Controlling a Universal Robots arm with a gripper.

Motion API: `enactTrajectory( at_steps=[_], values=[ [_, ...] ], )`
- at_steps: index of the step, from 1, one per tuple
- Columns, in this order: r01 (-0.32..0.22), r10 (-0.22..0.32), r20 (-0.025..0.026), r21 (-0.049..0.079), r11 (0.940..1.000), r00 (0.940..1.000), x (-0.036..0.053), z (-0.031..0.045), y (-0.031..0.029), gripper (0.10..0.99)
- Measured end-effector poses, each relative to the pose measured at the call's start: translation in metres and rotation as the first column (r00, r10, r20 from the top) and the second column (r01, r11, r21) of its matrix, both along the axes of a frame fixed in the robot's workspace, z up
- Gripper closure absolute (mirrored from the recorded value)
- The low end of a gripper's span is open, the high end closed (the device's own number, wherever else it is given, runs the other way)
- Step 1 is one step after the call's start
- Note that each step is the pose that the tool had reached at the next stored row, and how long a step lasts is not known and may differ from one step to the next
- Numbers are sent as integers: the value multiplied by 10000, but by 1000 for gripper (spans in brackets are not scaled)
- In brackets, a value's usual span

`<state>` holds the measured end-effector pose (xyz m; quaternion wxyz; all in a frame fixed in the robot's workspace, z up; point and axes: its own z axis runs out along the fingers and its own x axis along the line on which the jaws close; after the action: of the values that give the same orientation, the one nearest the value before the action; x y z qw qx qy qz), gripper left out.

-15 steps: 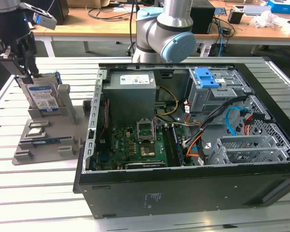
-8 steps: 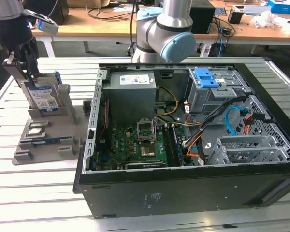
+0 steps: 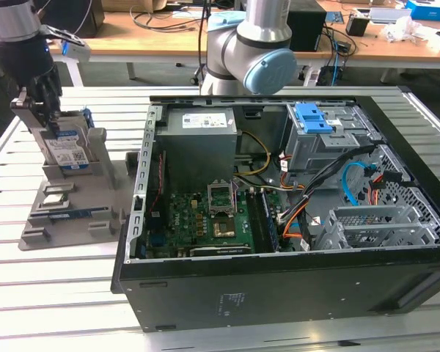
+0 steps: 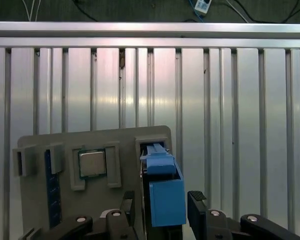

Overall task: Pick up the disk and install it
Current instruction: 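Pick up the disk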

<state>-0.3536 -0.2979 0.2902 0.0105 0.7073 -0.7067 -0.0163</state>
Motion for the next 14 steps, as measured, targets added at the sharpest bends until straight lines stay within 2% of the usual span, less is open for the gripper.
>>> enactTrajectory(
  at_steps=[6,14],
  values=[
    [-152,152,-2,-1,9999,9999,-1,-44,18,545],
    [-156,156,-1,-1,9999,9999,0,-46,47,557]
  ],
)
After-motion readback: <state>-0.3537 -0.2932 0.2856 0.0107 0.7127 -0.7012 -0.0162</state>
